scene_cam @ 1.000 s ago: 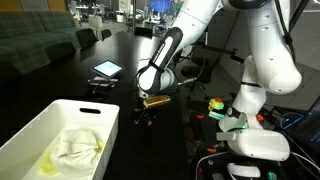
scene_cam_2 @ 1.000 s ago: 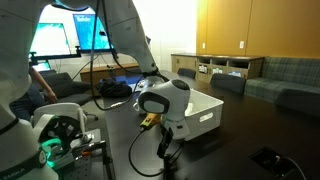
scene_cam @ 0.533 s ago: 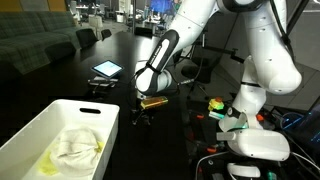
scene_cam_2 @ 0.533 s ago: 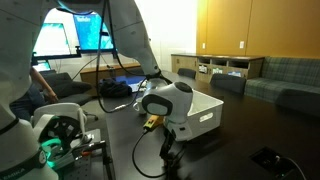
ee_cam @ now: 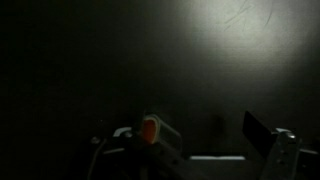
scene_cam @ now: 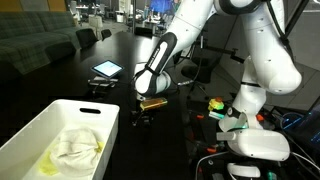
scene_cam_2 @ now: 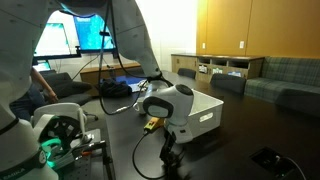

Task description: Pick up the yellow towel and put it in the bucket, pick up the marker and put it in the cup, pick up the white towel and put it in the bucket, finally pick up the black masking tape and put it in the cup

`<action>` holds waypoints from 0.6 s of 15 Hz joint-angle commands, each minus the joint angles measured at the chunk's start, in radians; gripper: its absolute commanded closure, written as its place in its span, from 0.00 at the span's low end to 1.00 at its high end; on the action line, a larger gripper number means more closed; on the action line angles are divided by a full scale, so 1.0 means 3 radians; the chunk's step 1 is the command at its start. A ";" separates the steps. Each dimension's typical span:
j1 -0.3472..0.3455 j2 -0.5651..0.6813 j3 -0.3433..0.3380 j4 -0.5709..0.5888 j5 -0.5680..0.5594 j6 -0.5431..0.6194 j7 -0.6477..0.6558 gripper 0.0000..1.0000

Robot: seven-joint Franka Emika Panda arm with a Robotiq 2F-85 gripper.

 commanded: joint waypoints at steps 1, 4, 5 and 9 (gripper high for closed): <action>-0.0005 0.0053 -0.0024 0.0072 -0.0006 -0.0001 0.0053 0.00; -0.0014 0.0060 -0.0034 0.0076 -0.0007 -0.0007 0.0057 0.00; -0.0018 0.0065 -0.0039 0.0080 -0.0007 -0.0009 0.0057 0.00; -0.0019 0.0103 -0.0067 0.0106 -0.0015 -0.0017 0.0080 0.00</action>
